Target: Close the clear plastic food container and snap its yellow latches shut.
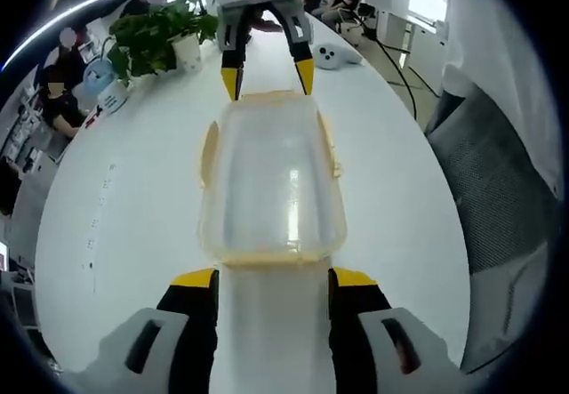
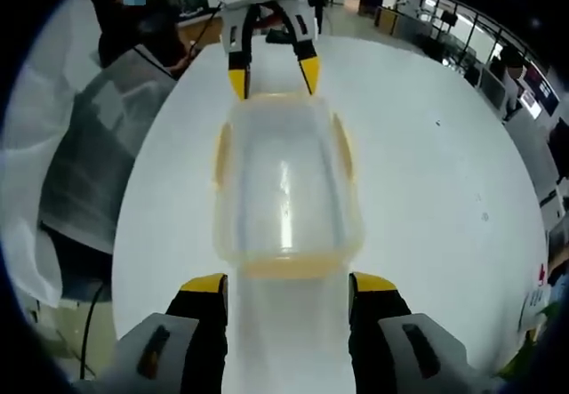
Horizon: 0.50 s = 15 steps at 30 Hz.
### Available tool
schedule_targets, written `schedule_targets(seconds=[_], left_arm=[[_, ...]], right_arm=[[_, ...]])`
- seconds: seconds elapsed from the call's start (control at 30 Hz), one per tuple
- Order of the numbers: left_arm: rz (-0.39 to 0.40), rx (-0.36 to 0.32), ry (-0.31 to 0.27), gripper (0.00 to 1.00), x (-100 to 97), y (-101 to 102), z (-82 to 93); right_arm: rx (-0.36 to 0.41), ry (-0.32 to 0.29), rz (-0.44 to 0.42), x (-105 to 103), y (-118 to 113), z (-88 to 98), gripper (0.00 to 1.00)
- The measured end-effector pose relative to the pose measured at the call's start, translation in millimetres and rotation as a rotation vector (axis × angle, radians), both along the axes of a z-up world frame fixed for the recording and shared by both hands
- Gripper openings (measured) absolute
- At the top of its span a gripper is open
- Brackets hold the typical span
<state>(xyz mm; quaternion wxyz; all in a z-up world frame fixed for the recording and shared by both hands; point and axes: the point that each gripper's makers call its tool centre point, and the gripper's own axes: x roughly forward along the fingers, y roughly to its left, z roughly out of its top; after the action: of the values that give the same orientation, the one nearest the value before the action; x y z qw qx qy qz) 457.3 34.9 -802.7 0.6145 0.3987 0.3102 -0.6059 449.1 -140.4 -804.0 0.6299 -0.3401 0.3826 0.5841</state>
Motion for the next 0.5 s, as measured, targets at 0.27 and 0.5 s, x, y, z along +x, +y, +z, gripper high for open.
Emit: schedule_targets(seconds=[0.27, 0.5], left_arm=[[0.026, 0.000, -0.007, 0.45, -2.6, 8, 8.4], [0.091, -0.042, 0.004, 0.42, 1.8, 0, 20.1]], right_arm=[[0.008, -0.009, -0.076, 10, -4, 7.5, 0.49], [0.043, -0.008, -0.152, 17, 6, 19.8, 0.49]])
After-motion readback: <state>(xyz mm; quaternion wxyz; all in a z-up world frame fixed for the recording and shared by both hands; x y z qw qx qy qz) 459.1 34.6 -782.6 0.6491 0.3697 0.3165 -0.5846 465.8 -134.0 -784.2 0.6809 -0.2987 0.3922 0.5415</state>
